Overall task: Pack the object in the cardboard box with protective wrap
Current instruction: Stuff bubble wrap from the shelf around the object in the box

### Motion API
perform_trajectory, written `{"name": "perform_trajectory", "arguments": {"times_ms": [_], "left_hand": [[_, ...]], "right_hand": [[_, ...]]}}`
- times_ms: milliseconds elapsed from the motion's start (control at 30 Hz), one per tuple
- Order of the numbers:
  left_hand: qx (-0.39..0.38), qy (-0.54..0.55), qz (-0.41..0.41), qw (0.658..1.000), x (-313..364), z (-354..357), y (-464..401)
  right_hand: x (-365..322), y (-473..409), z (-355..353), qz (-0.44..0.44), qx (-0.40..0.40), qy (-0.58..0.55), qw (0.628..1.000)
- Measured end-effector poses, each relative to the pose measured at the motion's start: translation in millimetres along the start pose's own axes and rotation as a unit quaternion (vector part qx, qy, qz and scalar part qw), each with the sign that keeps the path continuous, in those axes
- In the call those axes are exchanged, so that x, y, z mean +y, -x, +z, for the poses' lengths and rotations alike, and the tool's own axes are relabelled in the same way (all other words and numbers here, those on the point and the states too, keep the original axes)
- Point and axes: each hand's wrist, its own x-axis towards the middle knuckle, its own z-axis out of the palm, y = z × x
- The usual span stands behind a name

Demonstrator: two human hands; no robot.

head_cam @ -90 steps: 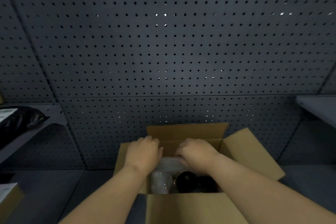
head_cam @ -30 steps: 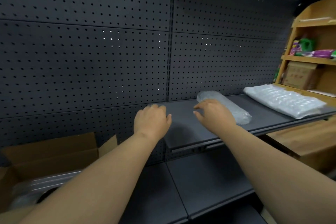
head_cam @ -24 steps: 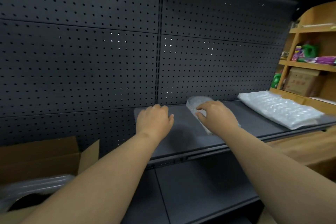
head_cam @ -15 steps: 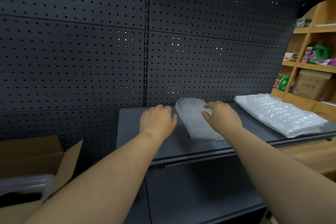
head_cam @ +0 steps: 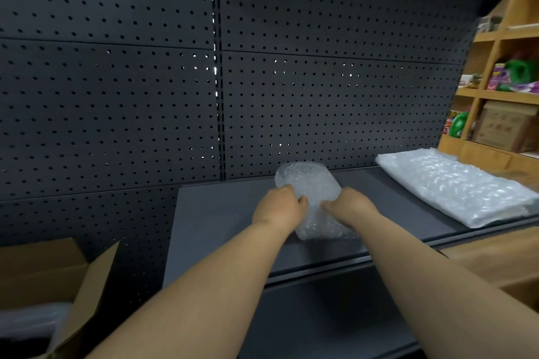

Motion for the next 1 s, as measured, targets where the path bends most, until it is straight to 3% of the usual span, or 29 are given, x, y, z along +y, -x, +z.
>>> {"name": "perform_trajectory", "arguments": {"times_ms": [333, 467, 600, 767, 900, 1000], "left_hand": [[-0.037, 0.141, -0.075, 0.986, -0.4, 11.1, -24.2], [-0.022, 0.292, -0.123, 0.948, -5.6, 14.2, -25.8], [-0.012, 0.452, -0.151, 0.879, -3.5, 12.4, -25.2], [-0.01, 0.561, -0.132, 0.818, 7.2, -1.8, -19.2], [-0.006, 0.583, -0.124, 0.803, 7.9, -7.7, -13.6], [0.015, 0.541, -0.112, 0.834, 4.9, -7.8, -11.2]], "right_hand": [[-7.0, -0.9, -0.4, 0.016, -0.01, -0.083, 0.996], [-6.7, -3.1, 0.0, 0.013, -0.002, -0.164, 0.986], [-5.8, -4.9, 2.5, 0.001, -0.007, -0.335, 0.942], [-10.0, -2.4, -2.7, -0.03, -0.063, -0.49, 0.869], [-12.5, 2.7, -7.5, -0.045, -0.108, -0.54, 0.833], [-12.4, 4.9, -8.1, -0.057, -0.101, -0.533, 0.838]]}}
